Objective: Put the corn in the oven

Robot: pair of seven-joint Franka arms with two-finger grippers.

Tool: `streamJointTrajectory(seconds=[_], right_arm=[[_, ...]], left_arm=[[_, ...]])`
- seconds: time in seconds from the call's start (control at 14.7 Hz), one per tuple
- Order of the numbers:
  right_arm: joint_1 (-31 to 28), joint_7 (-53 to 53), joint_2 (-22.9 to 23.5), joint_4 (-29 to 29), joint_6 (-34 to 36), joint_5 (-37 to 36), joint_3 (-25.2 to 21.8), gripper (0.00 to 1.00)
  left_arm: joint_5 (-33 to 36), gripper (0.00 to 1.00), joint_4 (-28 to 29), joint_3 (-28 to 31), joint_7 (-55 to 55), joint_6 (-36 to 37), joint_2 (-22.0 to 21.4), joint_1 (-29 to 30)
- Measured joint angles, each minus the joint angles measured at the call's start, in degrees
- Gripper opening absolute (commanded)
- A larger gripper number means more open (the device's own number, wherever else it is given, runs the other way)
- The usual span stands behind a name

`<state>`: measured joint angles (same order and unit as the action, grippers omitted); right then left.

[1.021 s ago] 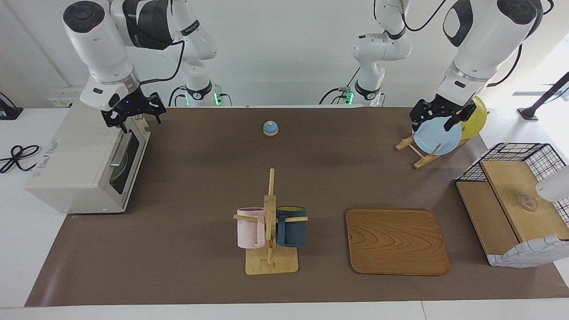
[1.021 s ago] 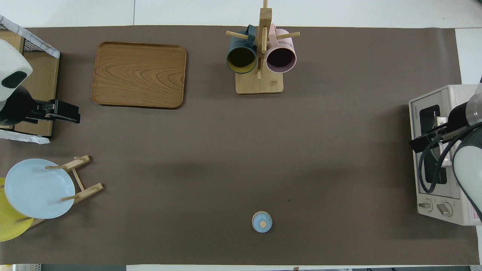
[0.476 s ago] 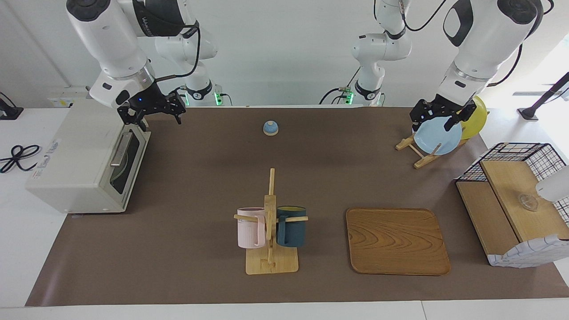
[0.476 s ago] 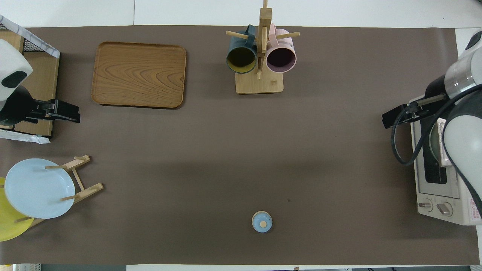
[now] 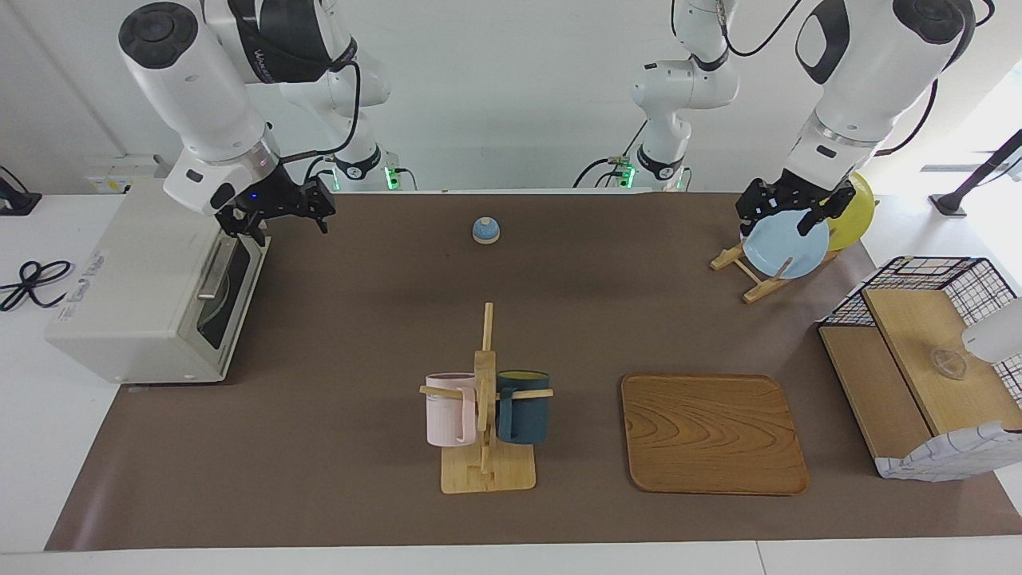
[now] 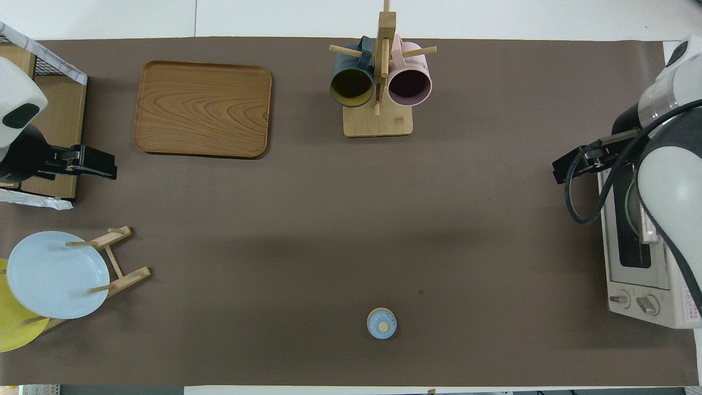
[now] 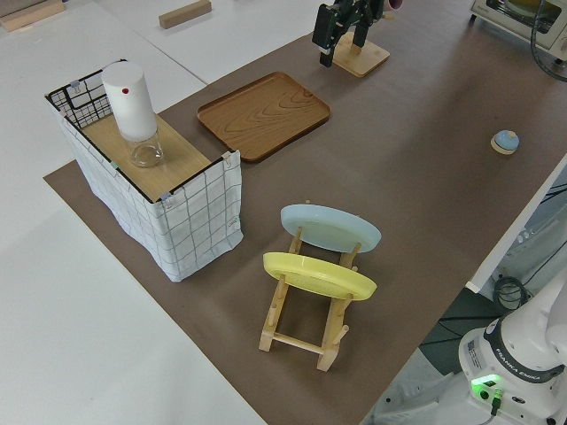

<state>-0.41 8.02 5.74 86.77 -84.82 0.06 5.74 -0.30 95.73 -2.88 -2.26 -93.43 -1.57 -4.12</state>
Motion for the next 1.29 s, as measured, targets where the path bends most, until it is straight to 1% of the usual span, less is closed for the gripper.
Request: streamJointTrajectory(seconds=[0.95,1.29], right_arm=[[0.4,-0.09,-0.02,-0.87,-0.06,0.0,0.3,1.0],[0.15,-2.98,-0.02,-0.87,-0.05,0.0,0.03,1.0]], left_arm=[[0.0,1.0,0.0,0.0,0.0,0.0,0.0,0.0],[0.0,1.0,0.0,0.0,0.0,0.0,0.0,0.0]])
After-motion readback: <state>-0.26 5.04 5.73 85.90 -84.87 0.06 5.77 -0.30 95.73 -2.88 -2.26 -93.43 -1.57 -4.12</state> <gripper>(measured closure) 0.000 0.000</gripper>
